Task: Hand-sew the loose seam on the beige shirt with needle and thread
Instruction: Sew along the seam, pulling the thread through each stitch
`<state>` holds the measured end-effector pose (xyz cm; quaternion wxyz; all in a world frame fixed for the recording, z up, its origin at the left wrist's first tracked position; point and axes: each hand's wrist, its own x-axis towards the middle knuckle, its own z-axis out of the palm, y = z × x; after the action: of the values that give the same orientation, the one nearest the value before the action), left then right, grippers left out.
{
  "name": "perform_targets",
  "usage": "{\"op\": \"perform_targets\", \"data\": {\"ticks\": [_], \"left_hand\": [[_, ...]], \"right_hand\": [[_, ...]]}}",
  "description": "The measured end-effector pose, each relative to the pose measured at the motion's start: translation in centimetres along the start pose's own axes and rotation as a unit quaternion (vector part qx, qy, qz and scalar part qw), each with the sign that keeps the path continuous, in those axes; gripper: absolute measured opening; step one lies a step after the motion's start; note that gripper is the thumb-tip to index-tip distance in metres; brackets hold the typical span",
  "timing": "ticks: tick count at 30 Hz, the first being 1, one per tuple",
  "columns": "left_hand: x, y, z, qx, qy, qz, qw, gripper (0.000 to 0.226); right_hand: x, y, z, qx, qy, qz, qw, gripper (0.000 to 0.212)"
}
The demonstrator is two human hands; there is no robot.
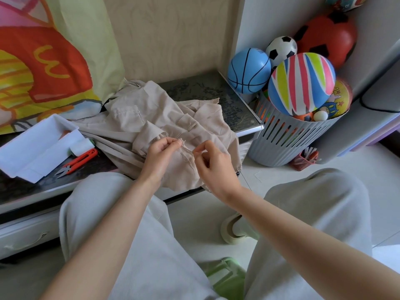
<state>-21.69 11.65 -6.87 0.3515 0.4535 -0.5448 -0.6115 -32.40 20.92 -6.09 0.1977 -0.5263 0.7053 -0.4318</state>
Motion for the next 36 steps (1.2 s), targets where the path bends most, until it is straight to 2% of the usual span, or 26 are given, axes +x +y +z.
{"op": "perform_targets", "data": {"ticks": [8, 12, 21, 27, 31, 36], "left_hand": [[-0.1, 0.1, -0.2, 0.038, 0.005, 0.009, 0.999, 0.02], [-0.4, 0.3, -0.1, 0.071, 0.016, 0.05, 0.996, 0.018], [-0.7, 0.3, -0.2, 0.094, -0.009, 0.134, 0.986, 0.018], [-0.9, -0.1, 0.1, 0.113, -0.058, 0.176, 0.976, 0.018], [-0.5, -0.3, 0.0, 0.115, -0.03, 0.176, 0.977, 0.017], [-0.2, -0.4, -0.2, 0.125, 0.01, 0.174, 0.977, 0.02]], "right_hand": [[0.4, 0.0, 0.4, -0.024, -0.015, 0.018, 0.999, 0.006], [0.5, -0.1, 0.5, -0.032, -0.019, 0.029, 0.999, 0.01], [0.7, -1.1, 0.7, -0.066, -0.028, 0.033, 0.997, 0.017], [1.2, -1.5, 1.3, -0.064, -0.023, 0.058, 0.996, 0.021], [1.1, -1.4, 1.4, -0.018, -0.051, 0.085, 0.995, 0.023], [0.5, -1.1, 0.9, 0.023, -0.095, 0.085, 0.992, 0.014]]}}
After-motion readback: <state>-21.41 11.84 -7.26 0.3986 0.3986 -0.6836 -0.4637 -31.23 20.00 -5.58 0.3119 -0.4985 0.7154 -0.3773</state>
